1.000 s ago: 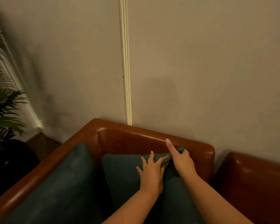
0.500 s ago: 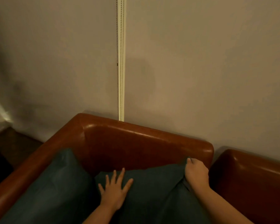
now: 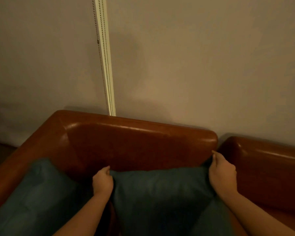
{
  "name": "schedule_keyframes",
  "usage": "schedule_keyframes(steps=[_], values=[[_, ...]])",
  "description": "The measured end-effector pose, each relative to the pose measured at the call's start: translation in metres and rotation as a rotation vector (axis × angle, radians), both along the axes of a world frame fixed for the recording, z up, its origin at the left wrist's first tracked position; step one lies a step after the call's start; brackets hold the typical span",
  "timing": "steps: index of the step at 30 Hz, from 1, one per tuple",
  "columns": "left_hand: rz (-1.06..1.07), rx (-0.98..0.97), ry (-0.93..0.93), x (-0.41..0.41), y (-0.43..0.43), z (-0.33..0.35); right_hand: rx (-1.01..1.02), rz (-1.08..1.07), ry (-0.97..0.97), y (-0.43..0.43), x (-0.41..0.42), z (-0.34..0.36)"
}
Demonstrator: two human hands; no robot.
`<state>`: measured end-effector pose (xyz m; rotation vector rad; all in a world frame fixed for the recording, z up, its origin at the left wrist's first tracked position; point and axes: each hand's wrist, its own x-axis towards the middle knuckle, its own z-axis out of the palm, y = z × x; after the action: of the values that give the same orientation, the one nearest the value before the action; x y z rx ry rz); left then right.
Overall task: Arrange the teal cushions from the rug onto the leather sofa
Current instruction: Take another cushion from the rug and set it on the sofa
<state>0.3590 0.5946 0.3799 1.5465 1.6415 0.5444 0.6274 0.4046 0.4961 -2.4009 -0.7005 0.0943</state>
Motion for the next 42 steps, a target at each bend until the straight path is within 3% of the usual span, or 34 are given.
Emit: schedule_keyframes(steps=[4, 7, 12, 19, 23, 27, 33, 42], values=[[-0.001, 0.196, 0.022, 0.023, 0.011, 0.036, -0.111, 0.057, -0.017, 0.0, 0.014, -0.019], [-0.072, 0.31, 0.174, 0.023, 0.026, 0.044, -0.279, 0.173, 0.019, 0.002, 0.009, -0.048], [-0.438, 0.331, 0.546, 0.017, 0.049, 0.031, -0.456, 0.305, -0.041, 0.026, 0.011, -0.091], [-0.596, 0.435, 0.786, 0.022, 0.064, 0.004, -0.578, 0.33, -0.173, 0.033, 0.024, -0.124], [-0.657, 0.283, 0.654, 0.029, 0.076, 0.002, -0.563, 0.341, -0.089, 0.043, 0.033, -0.126], [-0.823, 0.395, 0.508, 0.024, 0.081, 0.006, -0.487, 0.38, -0.009, 0.053, 0.032, -0.127], [-0.687, 0.43, 0.44, 0.023, 0.066, 0.009, -0.469, 0.394, -0.068, 0.057, 0.022, -0.132], [-0.526, 0.562, 0.408, -0.016, 0.066, 0.019, -0.289, 0.476, -0.053, 0.091, 0.004, -0.13]])
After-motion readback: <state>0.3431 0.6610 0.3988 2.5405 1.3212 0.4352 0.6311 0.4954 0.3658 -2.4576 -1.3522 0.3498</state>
